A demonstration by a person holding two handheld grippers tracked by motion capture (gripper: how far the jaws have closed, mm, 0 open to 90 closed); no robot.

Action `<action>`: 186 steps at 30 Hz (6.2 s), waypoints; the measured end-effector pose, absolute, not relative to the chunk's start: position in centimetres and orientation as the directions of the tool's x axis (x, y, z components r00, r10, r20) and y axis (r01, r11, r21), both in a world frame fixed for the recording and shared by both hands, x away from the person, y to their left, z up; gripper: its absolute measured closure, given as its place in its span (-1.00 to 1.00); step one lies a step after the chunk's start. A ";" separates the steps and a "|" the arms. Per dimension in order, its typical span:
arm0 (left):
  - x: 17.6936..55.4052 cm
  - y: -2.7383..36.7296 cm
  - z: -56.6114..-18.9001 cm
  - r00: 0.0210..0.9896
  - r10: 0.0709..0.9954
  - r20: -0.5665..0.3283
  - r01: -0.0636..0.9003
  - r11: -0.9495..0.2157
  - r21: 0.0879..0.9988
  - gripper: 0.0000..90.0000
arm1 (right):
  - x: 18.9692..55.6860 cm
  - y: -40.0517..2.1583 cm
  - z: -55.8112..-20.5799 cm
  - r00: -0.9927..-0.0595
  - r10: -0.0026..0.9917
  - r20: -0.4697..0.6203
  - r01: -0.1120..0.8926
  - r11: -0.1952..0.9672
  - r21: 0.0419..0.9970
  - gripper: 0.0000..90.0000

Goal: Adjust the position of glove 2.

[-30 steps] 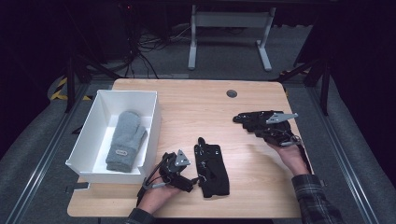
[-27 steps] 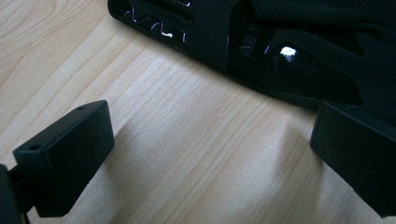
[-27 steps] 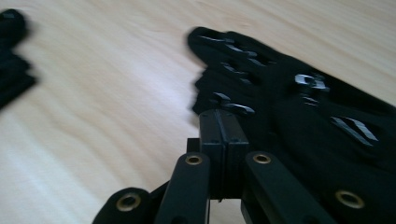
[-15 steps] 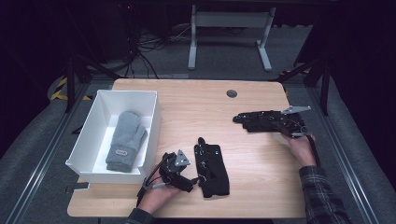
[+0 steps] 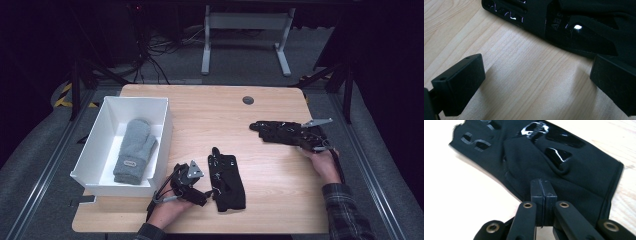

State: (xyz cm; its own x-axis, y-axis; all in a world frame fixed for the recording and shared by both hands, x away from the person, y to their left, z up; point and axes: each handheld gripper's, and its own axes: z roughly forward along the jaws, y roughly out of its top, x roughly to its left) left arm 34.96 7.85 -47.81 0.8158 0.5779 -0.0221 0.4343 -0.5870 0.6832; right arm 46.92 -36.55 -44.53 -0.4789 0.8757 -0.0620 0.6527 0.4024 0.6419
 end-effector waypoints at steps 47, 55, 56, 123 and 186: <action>34.9 7.9 -47.8 0.817 0.576 -0.021 0.433 -0.590 0.682 -0.99 | 38.0 -32.8 -42.8 -0.643 0.766 -0.009 0.582 0.496 0.644 1.00; 34.9 7.9 -47.8 0.819 0.574 -0.021 0.431 -0.590 0.682 -1.00 | 38.1 -32.5 -43.8 -0.665 0.746 0.008 0.604 0.532 0.593 1.00; 34.9 7.9 -47.8 0.819 0.574 -0.021 0.431 -0.590 0.683 -1.00 | 38.0 -32.3 -43.9 -0.676 0.737 0.006 0.596 0.541 0.593 1.00; 37.2 5.5 -46.0 0.724 0.653 -0.222 0.616 -0.468 0.634 0.81 | 34.1 -31.0 -44.1 -0.748 0.664 0.020 0.497 0.539 0.681 0.01; 39.8 6.9 -40.9 0.744 0.529 -0.407 0.624 -0.335 0.706 0.95 | 37.0 -24.2 -45.5 -0.852 0.518 0.073 0.435 0.623 0.650 1.00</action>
